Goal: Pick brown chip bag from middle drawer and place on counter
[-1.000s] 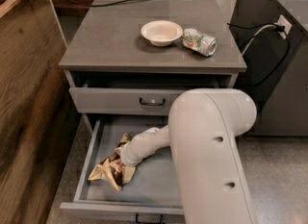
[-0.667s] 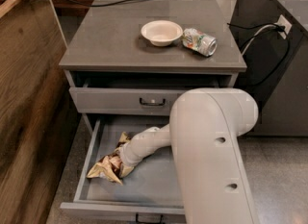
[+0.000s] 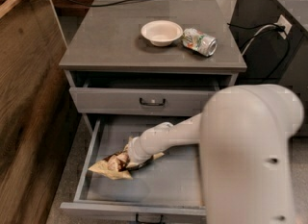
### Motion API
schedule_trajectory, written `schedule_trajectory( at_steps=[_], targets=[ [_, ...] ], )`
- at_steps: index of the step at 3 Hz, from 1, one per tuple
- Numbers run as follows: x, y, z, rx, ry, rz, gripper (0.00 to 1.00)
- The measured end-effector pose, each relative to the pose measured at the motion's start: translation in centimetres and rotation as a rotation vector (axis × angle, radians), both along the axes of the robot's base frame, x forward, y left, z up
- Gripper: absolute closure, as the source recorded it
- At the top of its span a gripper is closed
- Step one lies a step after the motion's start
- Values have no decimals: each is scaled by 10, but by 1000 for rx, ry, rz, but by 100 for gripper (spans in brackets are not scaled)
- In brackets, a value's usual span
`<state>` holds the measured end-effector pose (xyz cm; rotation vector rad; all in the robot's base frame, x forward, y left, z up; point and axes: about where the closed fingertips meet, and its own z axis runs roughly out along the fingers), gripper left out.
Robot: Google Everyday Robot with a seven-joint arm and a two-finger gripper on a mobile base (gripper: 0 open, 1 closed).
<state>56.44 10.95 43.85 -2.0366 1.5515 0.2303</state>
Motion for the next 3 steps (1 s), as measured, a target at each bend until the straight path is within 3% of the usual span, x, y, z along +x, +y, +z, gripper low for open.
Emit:
schedule_trajectory(
  at_steps=[2,3],
  targets=[
    [-27,-25,91,-8,-54,39,100],
    [-30,-40,140,-12,-113,63,100]
  ],
)
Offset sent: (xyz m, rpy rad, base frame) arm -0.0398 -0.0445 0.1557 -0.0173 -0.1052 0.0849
